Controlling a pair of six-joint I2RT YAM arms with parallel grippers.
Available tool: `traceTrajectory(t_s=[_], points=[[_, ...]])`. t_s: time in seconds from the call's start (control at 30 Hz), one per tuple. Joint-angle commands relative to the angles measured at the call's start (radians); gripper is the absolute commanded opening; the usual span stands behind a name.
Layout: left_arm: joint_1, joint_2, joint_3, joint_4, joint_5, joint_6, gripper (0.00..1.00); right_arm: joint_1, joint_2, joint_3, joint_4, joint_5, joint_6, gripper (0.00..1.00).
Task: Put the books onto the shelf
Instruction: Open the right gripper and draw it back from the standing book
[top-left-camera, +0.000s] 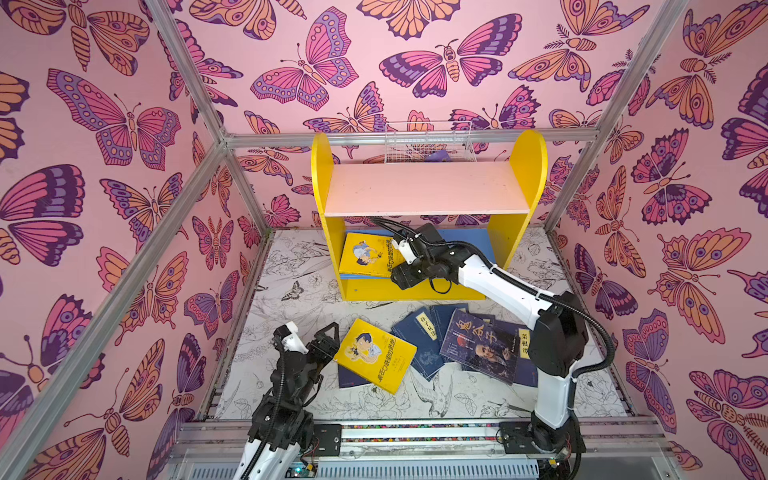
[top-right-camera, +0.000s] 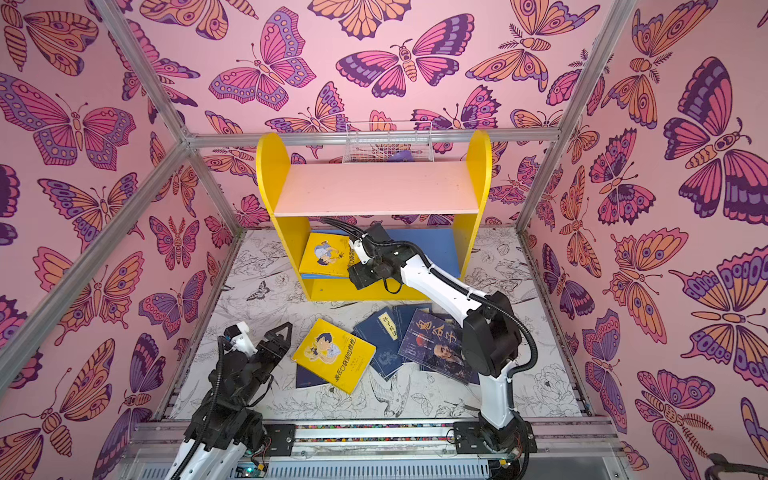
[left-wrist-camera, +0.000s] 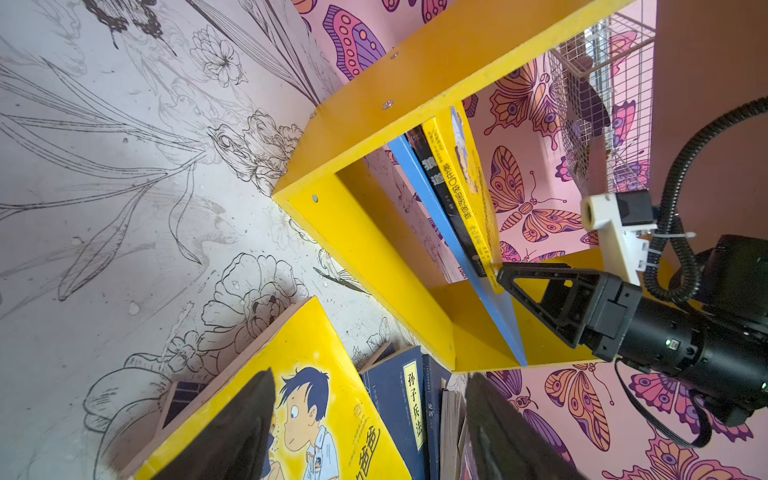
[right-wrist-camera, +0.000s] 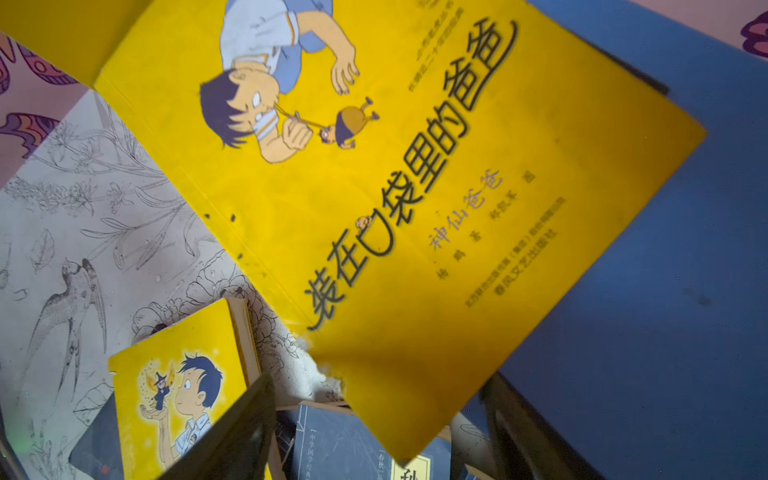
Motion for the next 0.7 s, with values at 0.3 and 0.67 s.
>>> traceTrajectory(t_s=[0.3, 0.67], points=[[-0.003, 0.005, -0.016, 0.022, 0.001, 0.006, 0.74, 0.021, 0.071, 0.062, -0.031, 0.049, -0.046, 0.74], [-0.003, 0.017, -0.016, 0.030, 0.010, 0.006, 0.74, 0.013, 0.081, 0.093, -0.004, 0.033, -0.112, 0.68]])
